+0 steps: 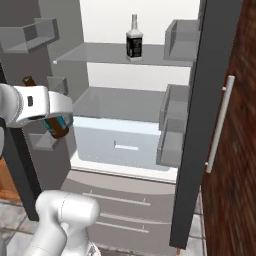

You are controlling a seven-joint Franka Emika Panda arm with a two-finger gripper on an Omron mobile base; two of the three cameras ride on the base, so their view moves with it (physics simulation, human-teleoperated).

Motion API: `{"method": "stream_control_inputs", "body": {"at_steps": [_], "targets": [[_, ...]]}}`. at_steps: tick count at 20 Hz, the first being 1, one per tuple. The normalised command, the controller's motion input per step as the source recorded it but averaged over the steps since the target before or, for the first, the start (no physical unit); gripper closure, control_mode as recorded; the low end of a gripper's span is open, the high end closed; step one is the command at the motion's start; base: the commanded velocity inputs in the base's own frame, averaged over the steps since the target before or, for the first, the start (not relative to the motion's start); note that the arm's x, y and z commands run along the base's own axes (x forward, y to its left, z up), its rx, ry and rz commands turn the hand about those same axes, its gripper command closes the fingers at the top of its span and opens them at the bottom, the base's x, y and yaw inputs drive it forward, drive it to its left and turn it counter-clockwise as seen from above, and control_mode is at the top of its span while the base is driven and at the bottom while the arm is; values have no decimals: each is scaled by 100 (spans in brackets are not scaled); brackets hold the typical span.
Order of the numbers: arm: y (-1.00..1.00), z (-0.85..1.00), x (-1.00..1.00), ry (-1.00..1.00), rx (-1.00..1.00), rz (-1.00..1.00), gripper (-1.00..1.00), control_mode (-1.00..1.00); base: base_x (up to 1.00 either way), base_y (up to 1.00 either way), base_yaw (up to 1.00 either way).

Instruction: Place the beer and liquor on the top shelf of the fridge to keep them out of children's reach, and place the onion on lower shelves for easy access.

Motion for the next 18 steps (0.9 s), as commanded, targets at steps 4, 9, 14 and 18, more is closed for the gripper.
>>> {"method": "stream_control_inputs", "body": {"at_steps": [4, 9, 14, 18], "targets": [[0, 0, 0, 0, 0, 0, 100, 100, 34, -34, 0], [0, 0, 0, 0, 0, 0, 100, 100, 29, -36, 0], [0, 0, 0, 0, 0, 0, 100, 100, 26, -32, 0], [0, 0, 0, 0, 0, 0, 100, 100, 26, -28, 0]]}}
